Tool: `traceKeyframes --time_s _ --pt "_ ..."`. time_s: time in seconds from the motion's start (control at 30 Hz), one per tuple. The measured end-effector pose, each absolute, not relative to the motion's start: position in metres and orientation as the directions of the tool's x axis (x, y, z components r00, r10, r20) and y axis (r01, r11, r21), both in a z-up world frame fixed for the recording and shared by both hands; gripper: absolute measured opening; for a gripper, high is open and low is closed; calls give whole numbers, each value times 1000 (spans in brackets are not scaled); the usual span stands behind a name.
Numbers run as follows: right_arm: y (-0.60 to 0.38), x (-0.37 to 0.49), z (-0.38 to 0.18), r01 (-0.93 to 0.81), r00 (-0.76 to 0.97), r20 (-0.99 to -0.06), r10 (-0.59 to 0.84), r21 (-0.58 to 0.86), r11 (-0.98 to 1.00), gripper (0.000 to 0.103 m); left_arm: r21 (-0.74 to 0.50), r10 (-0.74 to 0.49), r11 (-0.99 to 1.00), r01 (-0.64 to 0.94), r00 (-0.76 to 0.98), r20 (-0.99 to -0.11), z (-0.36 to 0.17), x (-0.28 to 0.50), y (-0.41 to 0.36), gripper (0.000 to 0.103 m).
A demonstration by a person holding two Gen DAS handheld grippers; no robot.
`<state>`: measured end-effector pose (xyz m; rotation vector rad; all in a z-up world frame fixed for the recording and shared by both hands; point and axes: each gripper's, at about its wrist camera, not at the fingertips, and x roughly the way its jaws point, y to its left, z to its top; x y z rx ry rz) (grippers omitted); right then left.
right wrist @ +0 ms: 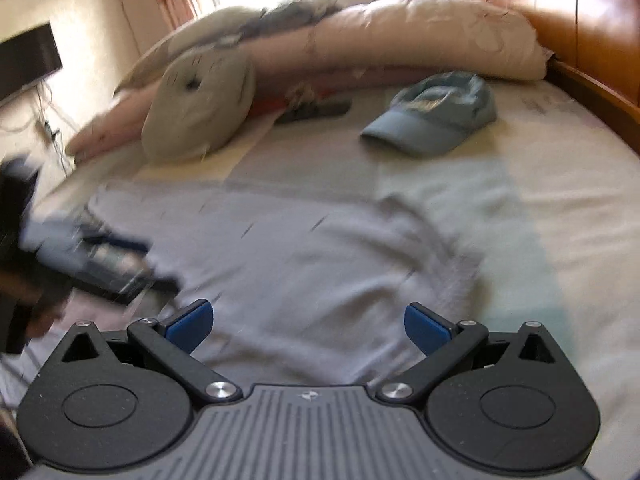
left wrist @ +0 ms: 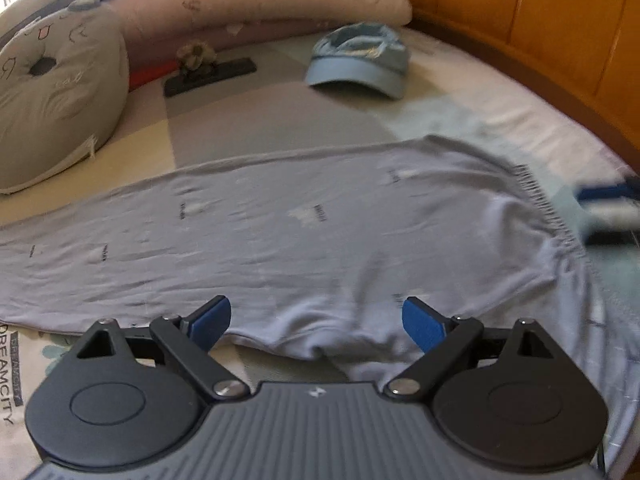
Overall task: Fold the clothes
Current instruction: 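Grasp the grey sweatpants' waistband edge with the right gripper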
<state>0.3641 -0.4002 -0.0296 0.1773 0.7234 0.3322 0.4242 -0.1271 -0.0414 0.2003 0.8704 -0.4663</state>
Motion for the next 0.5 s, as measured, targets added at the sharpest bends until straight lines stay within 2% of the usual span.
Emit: traceKeyframes --time_s 0.1,0.37,0.5 --pt "-438 394 -29 -254 700 -604 380 287 924 103 -47 -356 866 498 548 -757 -38 415 -129 93" --pt "-502 473 -76 -258 562 -622 545 494 831 103 -110 -427 852 512 558 -712 -36 405 -119 93" --pt "-515 490 -93 -278 497 -568 656 612 740 103 -129 -444 852 507 571 -690 -34 401 -108 93"
